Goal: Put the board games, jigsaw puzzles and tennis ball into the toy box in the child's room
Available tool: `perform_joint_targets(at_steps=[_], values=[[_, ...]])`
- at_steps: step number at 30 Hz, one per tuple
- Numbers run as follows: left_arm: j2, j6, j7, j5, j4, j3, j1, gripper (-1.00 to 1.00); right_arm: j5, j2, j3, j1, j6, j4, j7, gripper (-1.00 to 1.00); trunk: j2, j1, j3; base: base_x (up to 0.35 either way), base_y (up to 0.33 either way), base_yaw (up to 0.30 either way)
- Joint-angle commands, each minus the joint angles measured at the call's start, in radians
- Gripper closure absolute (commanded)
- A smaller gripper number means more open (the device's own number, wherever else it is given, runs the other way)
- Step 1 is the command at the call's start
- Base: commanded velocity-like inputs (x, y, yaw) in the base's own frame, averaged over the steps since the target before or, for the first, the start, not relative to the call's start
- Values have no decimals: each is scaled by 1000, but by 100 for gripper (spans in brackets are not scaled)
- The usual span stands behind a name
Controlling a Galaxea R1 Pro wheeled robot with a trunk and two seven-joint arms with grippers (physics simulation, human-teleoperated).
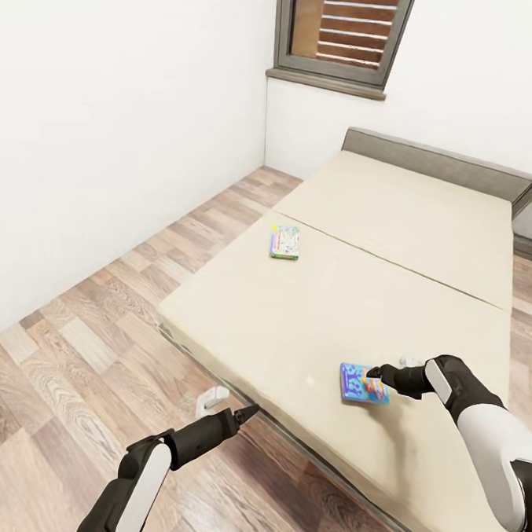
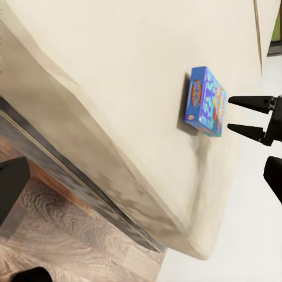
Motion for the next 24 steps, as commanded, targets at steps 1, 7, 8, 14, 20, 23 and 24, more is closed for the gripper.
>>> perform_joint_targets(at_steps=[1,7,8,14,20,23,24], values=[[0,7,0,4,-1,1,0,-100,3,0,-6,0,5,-1,4,-100,0,0,-2,0,0,0],[0,7,-1,4,-1,1,0,-100,3,0,-5,0,5,-2,4,-100,0,0,-10,0,0,0],[0,7,0,4,-1,1,0,-100,3,0,-5,0,5,-2,4,-100,0,0,-12,0,0,0],[0,7,-1,4,-1,1,0,-100,3,1,-5,0,5,-2,4,-100,0,0,-21,0,0,0],[0,7,-1,4,-1,1,0,-100,3,1,-5,0,5,-2,4,-100,0,0,-30,0,0,0],[0,7,-1,4,-1,1,0,-100,3,1,-5,0,5,-3,4,-100,0,0,-33,0,0,0],[0,7,-1,4,-1,1,0,-100,3,1,-5,0,5,-3,4,-100,0,0,-34,0,0,0]])
